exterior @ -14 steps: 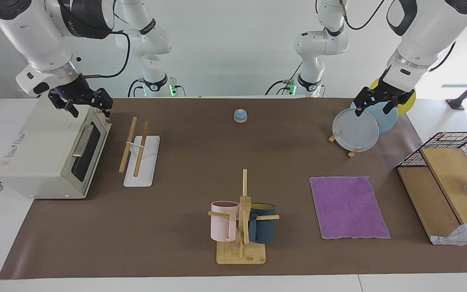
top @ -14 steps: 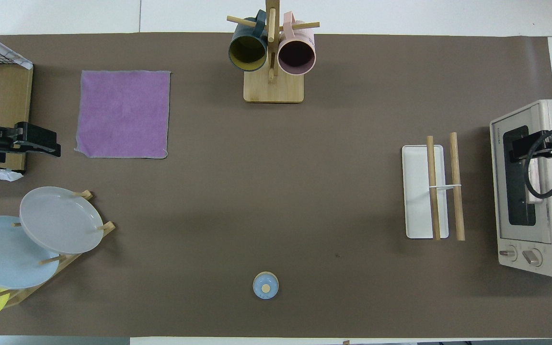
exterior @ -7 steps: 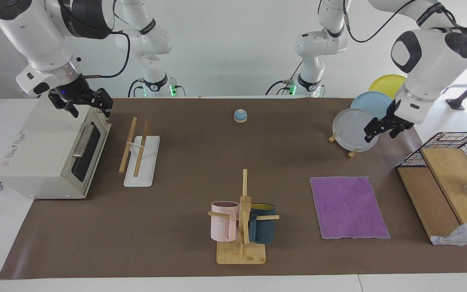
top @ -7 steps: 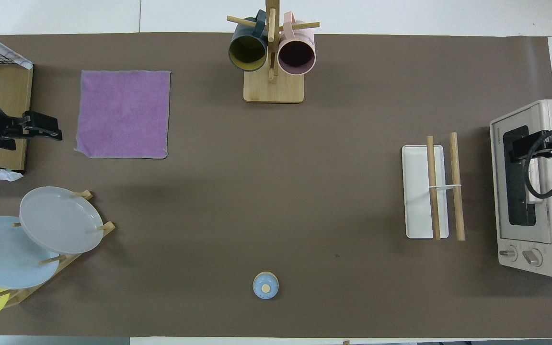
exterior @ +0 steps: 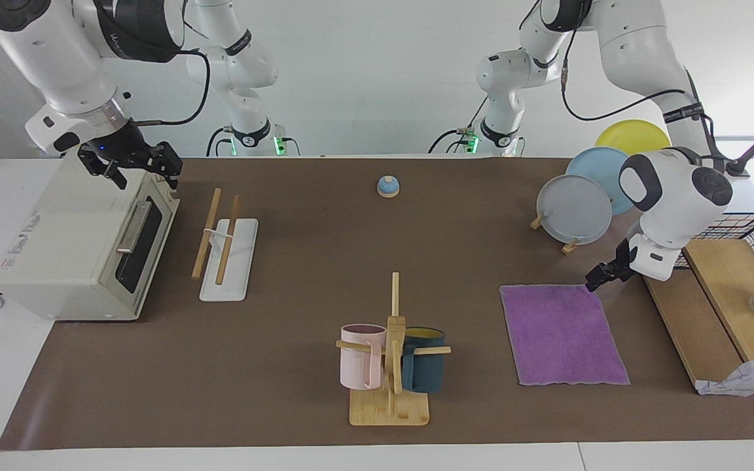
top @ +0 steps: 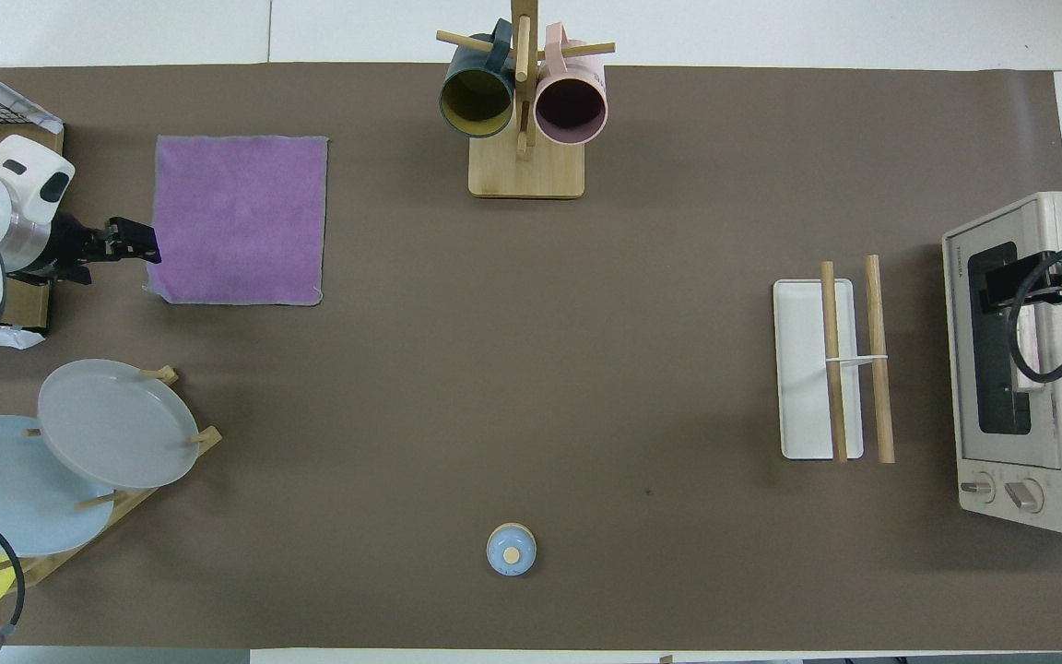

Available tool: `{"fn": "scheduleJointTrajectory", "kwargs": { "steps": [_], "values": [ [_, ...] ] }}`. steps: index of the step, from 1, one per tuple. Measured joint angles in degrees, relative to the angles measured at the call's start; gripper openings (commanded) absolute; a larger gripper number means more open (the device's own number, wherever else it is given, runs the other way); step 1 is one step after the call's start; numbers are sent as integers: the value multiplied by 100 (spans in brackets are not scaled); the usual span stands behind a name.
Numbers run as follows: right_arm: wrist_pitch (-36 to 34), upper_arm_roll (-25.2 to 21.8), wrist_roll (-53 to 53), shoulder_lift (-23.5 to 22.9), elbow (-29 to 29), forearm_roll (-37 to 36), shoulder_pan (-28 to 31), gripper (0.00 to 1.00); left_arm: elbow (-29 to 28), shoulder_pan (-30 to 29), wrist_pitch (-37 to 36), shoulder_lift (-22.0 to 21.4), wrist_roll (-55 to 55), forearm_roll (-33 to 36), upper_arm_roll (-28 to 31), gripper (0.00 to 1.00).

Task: Fold towel and hang on rack
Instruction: 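Reach the left gripper to the purple towel's near edge and grasp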

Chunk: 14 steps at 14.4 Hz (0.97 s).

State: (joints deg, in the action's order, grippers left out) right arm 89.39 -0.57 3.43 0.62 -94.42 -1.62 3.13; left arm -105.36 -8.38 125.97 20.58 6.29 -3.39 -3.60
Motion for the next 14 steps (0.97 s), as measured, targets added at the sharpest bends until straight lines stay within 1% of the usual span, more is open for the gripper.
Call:
{"fn": "scheduleJointTrajectory", "kwargs": {
  "steps": [1, 3, 4, 6, 7, 8, 11, 13, 14],
  "values": [
    [0, 0, 0, 0, 0, 0, 0, 100, 0, -25, 99, 93, 0, -143, 0, 98],
    [0, 0, 0, 0, 0, 0, 0, 100, 1, -51, 149, 167, 0, -263, 1, 86],
    [0, 0, 0, 0, 0, 0, 0, 100, 1, -52, 149, 170, 0, -273, 1, 79],
    [0, 0, 0, 0, 0, 0, 0, 100, -7, -52, 149, 170, -2, -280, 0, 59],
    [0, 0, 0, 0, 0, 0, 0, 100, -16, -56, 149, 170, -18, -280, 1, 52],
    [0, 0, 0, 0, 0, 0, 0, 100, -27, -73, 149, 170, -54, -280, 1, 51],
    [0, 0, 0, 0, 0, 0, 0, 100, -142, -131, 225, 172, -162, -280, 0, 50],
    [0, 0, 0, 0, 0, 0, 0, 100, -217, -141, 291, 172, -177, -283, 0, 44],
    [0, 0, 0, 0, 0, 0, 0, 100, -222, -142, 296, 172, -179, -284, -1, 35]
  ]
}}
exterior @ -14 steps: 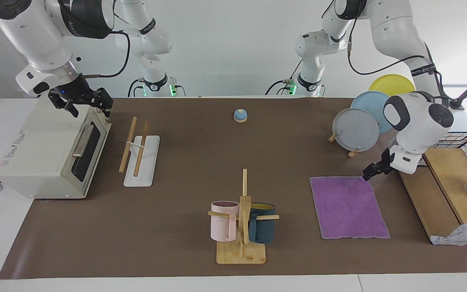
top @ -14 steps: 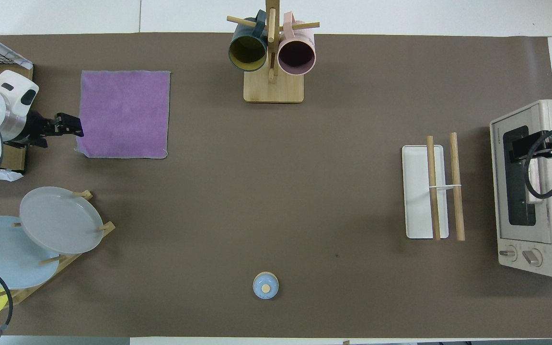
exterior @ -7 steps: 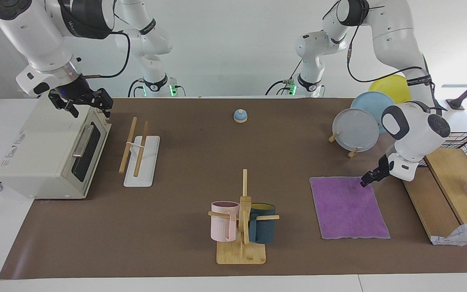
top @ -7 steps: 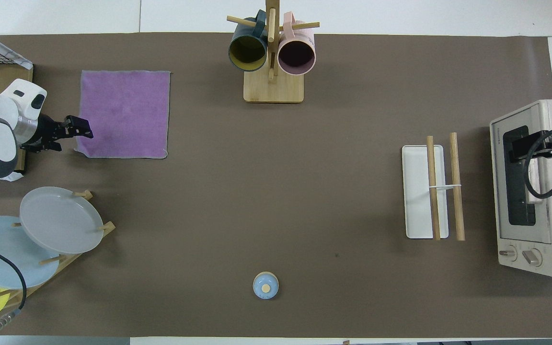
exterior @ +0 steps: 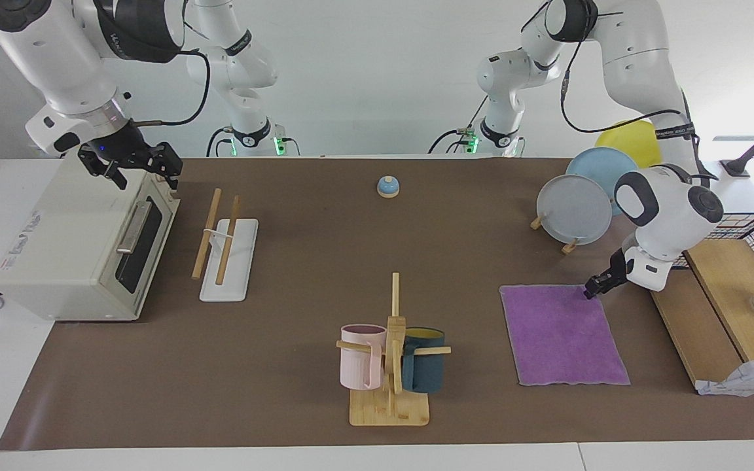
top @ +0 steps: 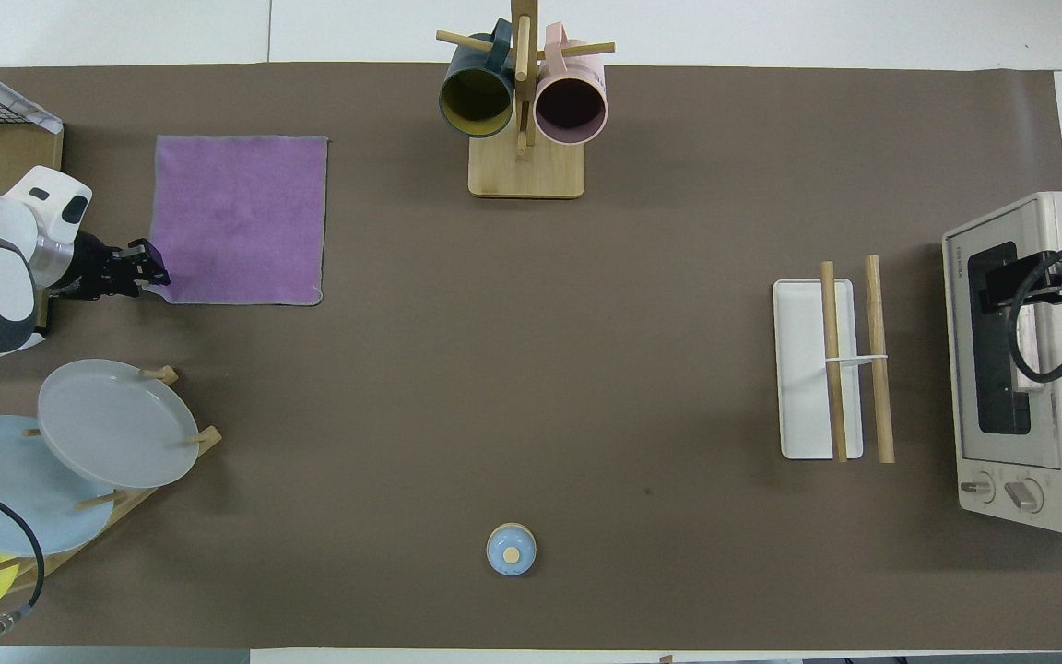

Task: Fold towel and hang on rack
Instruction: 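Reach the left gripper to the purple towel's near edge and grasp, then lift the towel edge with the left gripper and fold it over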

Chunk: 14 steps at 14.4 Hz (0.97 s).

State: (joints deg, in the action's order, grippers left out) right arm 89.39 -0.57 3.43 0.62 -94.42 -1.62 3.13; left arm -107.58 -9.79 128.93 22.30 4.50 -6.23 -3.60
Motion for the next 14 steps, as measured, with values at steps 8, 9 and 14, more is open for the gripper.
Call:
{"fn": "scheduleJointTrajectory", "kwargs": {
  "steps": [8, 9, 14],
  "values": [
    [0, 0, 0, 0, 0, 0, 0, 100, 0, 5, 6, 0, -104, -2, -43, 0],
    [0, 0, 0, 0, 0, 0, 0, 100, 0, 5, 6, 0, -133, -2, -43, 0],
    [0, 0, 0, 0, 0, 0, 0, 100, 72, 7, 69, -29, -750, -2, -47, 0]
  ]
}}
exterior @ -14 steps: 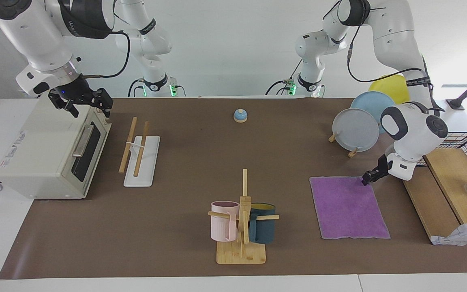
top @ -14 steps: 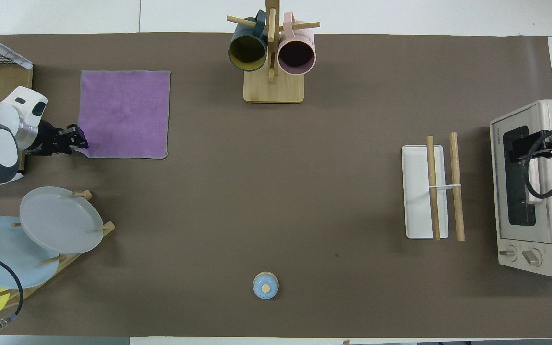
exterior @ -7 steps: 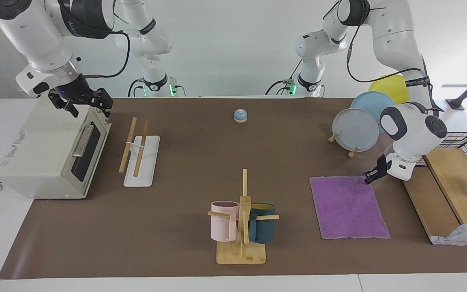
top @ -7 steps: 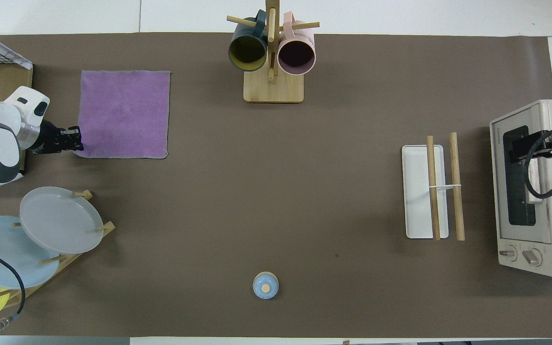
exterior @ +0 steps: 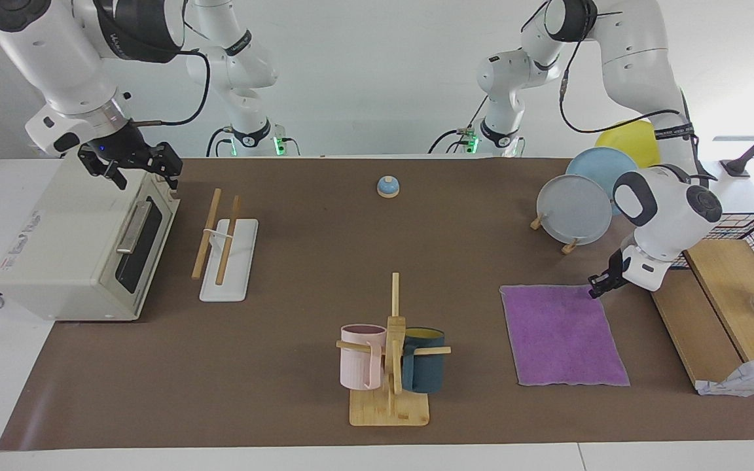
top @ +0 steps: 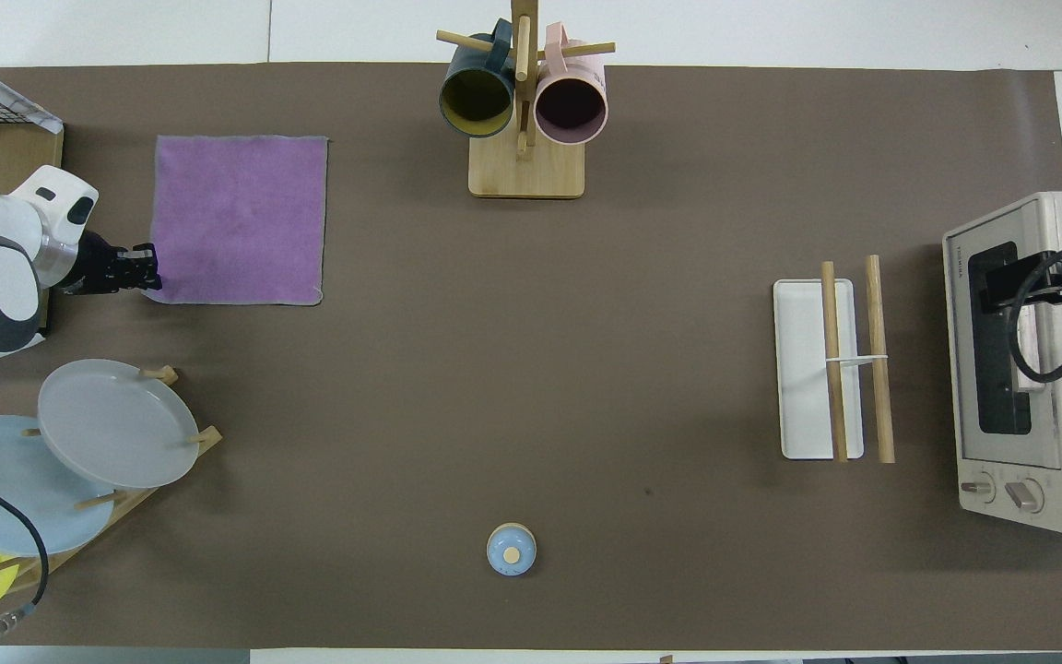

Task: Fold towel and hang on rack
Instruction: 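Lift the towel edge with the left gripper and fold it over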

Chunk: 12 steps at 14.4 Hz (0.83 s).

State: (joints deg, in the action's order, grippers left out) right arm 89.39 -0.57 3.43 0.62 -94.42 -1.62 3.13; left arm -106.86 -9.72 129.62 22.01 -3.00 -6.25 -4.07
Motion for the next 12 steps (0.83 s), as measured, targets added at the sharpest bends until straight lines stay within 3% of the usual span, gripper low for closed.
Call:
{"fn": "scheduleJointTrajectory", "kwargs": {
  "steps": [5, 9, 12],
  "values": [
    [0, 0, 0, 0, 0, 0, 0, 100, 96, 251, -36, -364, -662, 0, -80, 0],
    [0, 0, 0, 0, 0, 0, 0, 100, 58, 969, -249, -740, -824, 0, -108, 0],
    [0, 0, 0, 0, 0, 0, 0, 100, -391, 1626, 70, -904, -778, 0, -115, 0]
  ]
}}
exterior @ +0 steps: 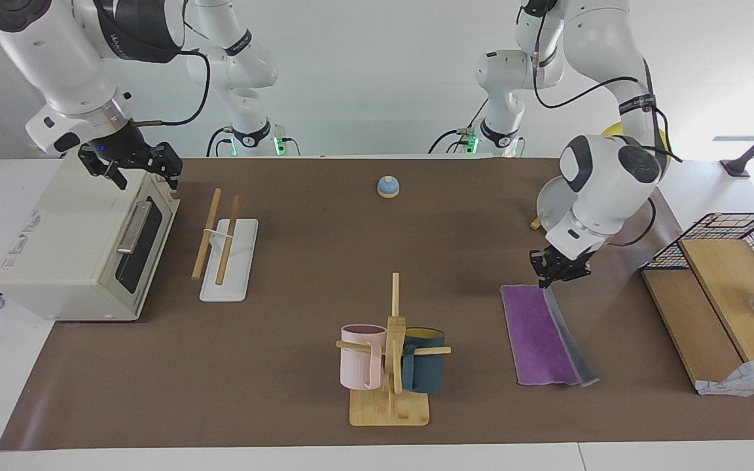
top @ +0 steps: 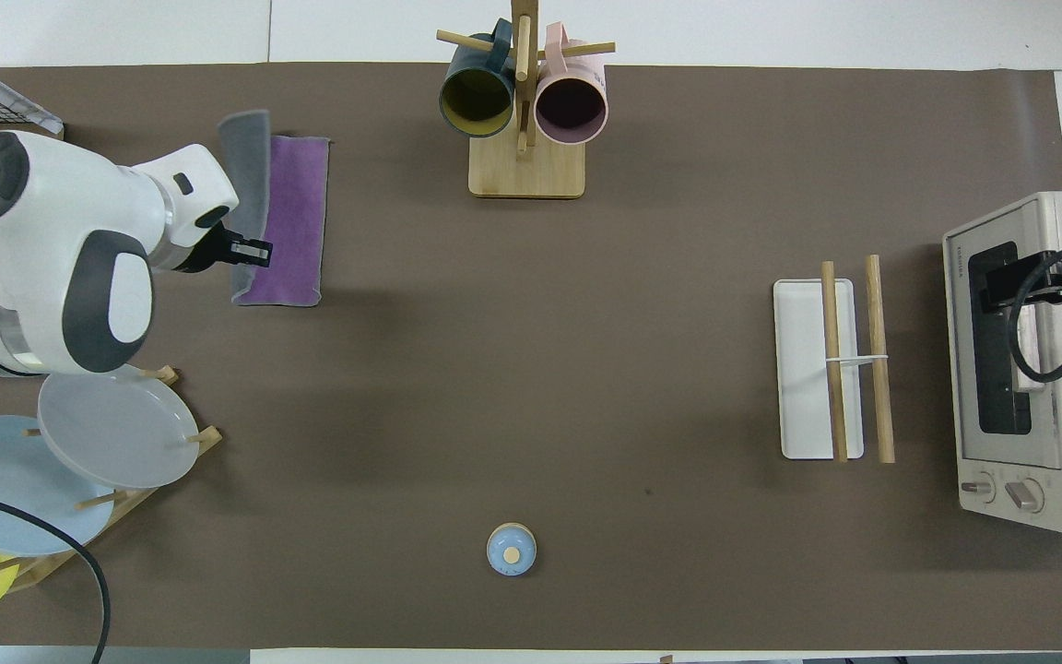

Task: Fold towel and hang on rack
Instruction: 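Lift the towel edge with the left gripper and fold it over, then grasp the folded towel's edge with the left gripper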

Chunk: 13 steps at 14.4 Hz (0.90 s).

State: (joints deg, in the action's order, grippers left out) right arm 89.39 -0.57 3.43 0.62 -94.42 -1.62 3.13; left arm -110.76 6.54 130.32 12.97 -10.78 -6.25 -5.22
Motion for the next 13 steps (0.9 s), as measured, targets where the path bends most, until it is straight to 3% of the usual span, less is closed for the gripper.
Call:
{"fn": "scheduleJointTrajectory", "kwargs": {
  "steps": [1, 2, 4, 6, 13],
  "values": [
    [0, 0, 0, 0, 0, 0, 0, 100, -351, 148, 397, -64, 4, 0, 0, 0],
    [0, 0, 0, 0, 0, 0, 0, 100, -743, 253, 807, -115, 4, 0, -1, 99],
    [0, 0, 0, 0, 0, 0, 0, 100, -1220, 303, 1213, -173, 25, -1, 8, 100],
    [0, 0, 0, 0, 0, 0, 0, 100, -1266, 287, 1220, -221, 204, -1, 57, 100],
    [0, 0, 0, 0, 0, 0, 0, 100, -600, -397, 363, -339, 356, -288, 118, 100]
  ]
}}
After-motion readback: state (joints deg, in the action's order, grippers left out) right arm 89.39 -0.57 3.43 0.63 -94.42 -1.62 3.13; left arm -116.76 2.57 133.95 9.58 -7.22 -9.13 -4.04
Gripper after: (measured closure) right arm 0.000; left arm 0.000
